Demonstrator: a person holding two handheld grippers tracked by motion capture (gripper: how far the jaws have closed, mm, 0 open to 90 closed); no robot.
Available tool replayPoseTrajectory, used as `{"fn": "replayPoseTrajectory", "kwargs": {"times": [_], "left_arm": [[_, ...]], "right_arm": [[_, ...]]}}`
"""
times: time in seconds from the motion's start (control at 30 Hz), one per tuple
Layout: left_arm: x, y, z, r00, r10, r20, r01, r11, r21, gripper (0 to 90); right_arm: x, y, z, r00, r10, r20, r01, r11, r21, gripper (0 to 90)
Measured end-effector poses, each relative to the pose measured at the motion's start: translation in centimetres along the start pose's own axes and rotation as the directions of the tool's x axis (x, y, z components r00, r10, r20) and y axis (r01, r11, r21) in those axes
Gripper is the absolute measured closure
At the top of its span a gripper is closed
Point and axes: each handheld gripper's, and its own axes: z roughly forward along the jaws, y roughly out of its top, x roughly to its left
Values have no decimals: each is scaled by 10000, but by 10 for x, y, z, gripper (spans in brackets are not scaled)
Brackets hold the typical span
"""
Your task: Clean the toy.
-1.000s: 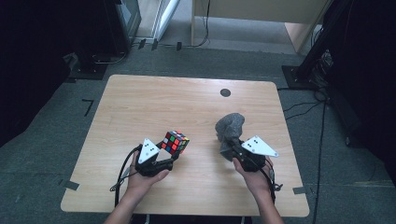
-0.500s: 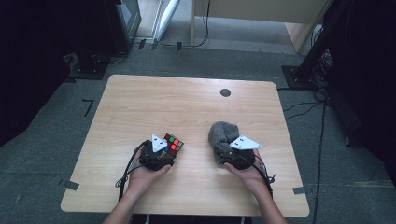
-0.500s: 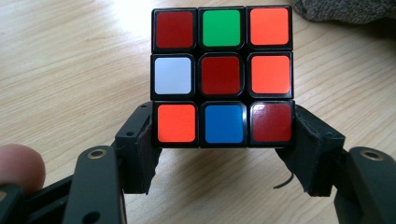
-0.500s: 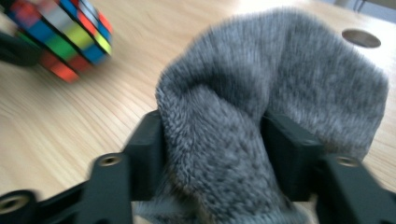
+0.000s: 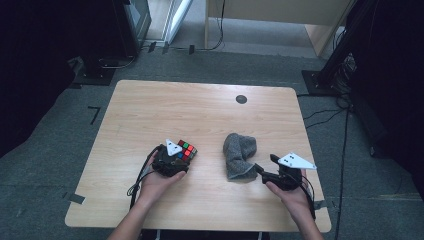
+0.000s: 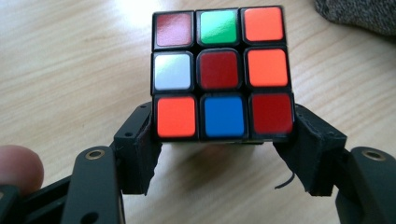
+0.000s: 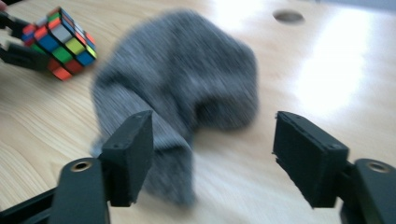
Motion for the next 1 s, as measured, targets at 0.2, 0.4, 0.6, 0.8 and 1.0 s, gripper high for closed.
{"fn": "replayPoseTrajectory", "kwargs": {"times": [0.2, 0.4, 0.6, 0.8, 1.0], "left_arm": [[-1, 1, 7, 9999, -83, -143, 80, 9997, -210, 338], [2, -7, 19, 9985, -547, -94, 550, 9978, 365, 294], [6, -8, 18, 9967, -812, -58, 813, 9967, 76, 344], [6, -8, 19, 9973, -725, -78, 725, 9974, 46, 346], [11, -9, 12, 9957, -924, 107, 928, 9941, -559, 241]], "right_arm": [[-13, -22, 6, 9848, 1734, 137, -1738, 9837, 470, 516], [1, -25, 24, 9834, 1744, -500, -1692, 9811, 943, 582], [20, -21, 43, 9889, 1356, -612, -1255, 9813, 1462, 701], [35, -14, 67, 9939, 811, -752, -670, 9824, 1742, 753], [45, -7, 78, 9896, 757, -1226, -557, 9857, 1589, 612]]}}
